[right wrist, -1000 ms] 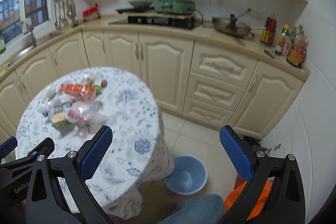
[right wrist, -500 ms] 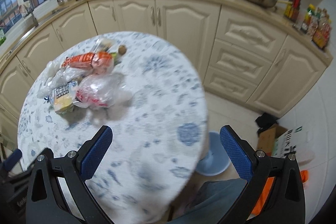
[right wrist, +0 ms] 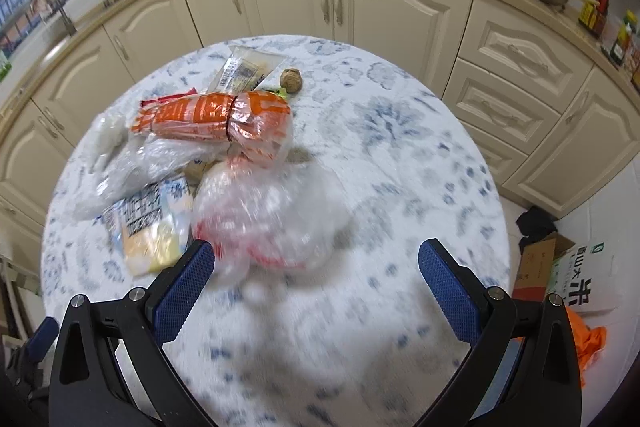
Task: Collect trash
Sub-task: 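Grasp the clear plastic bag with the right tool while the left tool grasps the yellow bread package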
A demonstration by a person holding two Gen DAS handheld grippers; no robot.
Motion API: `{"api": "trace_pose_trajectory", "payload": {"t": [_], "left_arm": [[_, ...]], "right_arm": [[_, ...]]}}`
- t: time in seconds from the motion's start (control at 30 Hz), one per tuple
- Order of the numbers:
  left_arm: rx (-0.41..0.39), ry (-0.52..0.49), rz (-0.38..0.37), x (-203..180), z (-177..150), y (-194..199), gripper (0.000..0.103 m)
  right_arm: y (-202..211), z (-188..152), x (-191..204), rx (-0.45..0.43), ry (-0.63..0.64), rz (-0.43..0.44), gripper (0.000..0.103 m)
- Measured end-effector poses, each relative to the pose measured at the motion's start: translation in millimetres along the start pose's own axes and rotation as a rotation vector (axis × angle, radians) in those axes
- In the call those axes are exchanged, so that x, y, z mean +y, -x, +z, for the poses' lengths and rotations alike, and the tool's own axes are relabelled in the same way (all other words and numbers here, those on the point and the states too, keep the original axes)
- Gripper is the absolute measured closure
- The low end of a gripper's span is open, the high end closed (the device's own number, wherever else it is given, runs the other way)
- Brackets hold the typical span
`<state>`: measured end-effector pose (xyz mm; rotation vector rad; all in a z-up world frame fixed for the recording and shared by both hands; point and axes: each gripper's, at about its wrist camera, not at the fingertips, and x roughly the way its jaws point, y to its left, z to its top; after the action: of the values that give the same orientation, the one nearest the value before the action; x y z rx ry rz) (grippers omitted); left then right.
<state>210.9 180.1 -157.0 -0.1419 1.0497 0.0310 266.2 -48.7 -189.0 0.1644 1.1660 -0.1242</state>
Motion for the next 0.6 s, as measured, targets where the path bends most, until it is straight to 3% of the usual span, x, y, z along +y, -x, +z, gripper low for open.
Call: {"api": "trace_pose_trajectory", "payload": {"t": [0.13,0.43,0.53,0.6], "left_arm": [[0.016,-0.010,-0.012,0.4,9.6,-10.7,0.008],[0.052,-0.001,-0.033,-3.6,19.7,-27.7,0.014],[0.070,0.004,-0.039,-5.0,20.5,-31.6,0.018],[0.070,0.021,-0.043,-5.1,21.9,-31.7,0.018]], "right_arm": [[-17.4,9.2,10.6,0.023,0.025,0.015,0.000],[-42.9,16.8,21.0,0.066,0.011,0.161,0.001],[-46.7,14.7,22.1,0.082,0.001,0.239,0.021],[-44.8,12.6,20.3,0.094,-0.019,0.326,0.046]]}}
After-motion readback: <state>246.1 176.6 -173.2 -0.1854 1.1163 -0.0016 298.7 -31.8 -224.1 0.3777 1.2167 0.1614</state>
